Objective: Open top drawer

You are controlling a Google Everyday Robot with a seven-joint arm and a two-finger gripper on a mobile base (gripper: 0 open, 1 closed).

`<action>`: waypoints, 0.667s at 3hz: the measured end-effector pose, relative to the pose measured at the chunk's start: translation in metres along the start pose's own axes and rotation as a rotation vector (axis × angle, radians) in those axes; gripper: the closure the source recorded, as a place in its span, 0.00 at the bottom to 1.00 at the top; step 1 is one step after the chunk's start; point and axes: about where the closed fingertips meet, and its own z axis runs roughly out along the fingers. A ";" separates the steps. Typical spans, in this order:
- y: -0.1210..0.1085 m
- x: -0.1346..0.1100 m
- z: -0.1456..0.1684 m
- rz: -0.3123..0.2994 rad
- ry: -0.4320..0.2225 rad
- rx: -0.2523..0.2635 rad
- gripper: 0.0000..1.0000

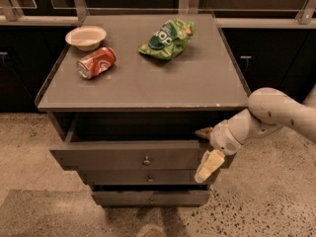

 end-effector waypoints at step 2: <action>0.037 0.009 -0.010 0.085 -0.017 0.002 0.00</action>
Offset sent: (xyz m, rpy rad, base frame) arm -0.1967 -0.0251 0.0440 0.0750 0.2149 -0.3269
